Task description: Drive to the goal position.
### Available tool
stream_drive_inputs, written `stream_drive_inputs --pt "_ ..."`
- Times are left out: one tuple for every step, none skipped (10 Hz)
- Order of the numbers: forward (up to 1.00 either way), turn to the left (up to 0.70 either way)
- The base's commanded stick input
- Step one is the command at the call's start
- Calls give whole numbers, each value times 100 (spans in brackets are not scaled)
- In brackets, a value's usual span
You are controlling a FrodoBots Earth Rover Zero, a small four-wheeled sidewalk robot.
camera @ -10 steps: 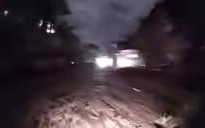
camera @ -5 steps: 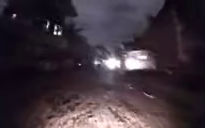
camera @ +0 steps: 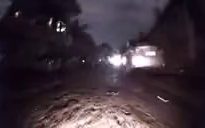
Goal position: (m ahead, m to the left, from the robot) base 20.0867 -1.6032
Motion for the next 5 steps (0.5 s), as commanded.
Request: stream_drive_inputs --pt "50 -27" --pt "50 -26" --pt "50 -3" --pt "50 0" --pt "50 -3"
